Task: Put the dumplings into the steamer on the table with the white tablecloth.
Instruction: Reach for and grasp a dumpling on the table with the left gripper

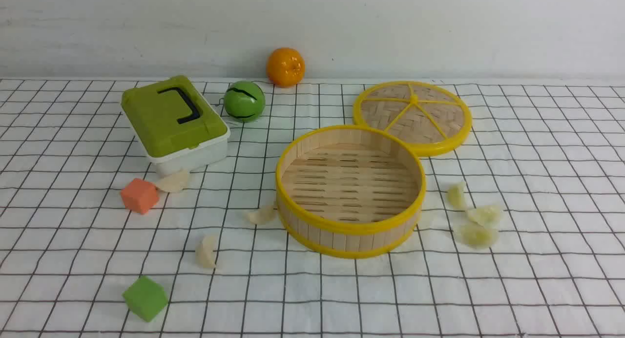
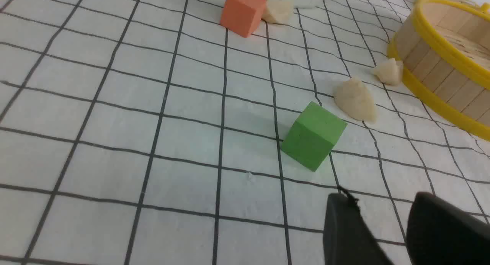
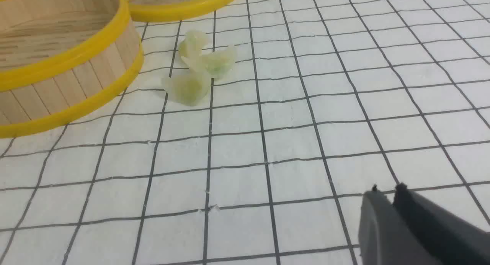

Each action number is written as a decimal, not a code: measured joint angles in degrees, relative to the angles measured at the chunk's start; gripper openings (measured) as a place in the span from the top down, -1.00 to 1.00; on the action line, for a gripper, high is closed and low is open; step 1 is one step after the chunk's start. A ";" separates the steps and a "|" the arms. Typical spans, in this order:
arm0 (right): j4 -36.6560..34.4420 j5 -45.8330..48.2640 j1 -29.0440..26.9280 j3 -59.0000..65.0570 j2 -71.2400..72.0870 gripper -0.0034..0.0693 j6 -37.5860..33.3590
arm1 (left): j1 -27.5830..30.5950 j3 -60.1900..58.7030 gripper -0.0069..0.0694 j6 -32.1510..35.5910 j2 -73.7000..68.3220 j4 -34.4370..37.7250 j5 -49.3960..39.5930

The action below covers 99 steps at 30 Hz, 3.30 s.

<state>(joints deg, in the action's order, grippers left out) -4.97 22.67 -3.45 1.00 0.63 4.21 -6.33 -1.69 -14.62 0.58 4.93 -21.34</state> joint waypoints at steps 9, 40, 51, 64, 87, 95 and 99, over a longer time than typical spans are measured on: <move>0.00 0.00 0.00 0.00 0.00 0.72 0.00 | 0.00 0.00 0.19 0.00 0.00 0.00 0.00; 2.30 -11.49 0.00 0.60 0.00 0.60 0.00 | 0.00 0.00 0.19 0.00 0.00 -6.31 32.95; 3.02 -55.25 0.00 0.65 0.00 0.57 11.98 | 0.00 0.00 0.19 -12.60 0.00 -6.05 55.68; 2.86 -39.25 0.00 -16.39 -5.15 0.94 6.31 | 0.00 26.43 0.83 -26.38 -10.75 -13.17 26.47; -10.56 17.01 1.72 -25.88 -33.27 0.92 -14.67 | 0.00 65.25 0.85 6.18 -81.18 9.51 -22.97; -14.82 12.03 1.72 -22.45 -33.27 0.92 -16.03 | 0.00 82.81 0.85 10.15 -101.17 10.59 -26.33; -15.42 10.82 1.72 -22.41 -33.27 0.91 -16.72 | 0.00 90.69 0.85 10.29 -109.50 6.96 -27.90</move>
<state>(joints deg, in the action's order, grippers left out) -20.39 33.49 -1.73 -21.41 -32.64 -12.51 -6.33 89.01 -4.33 -108.92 11.90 -49.23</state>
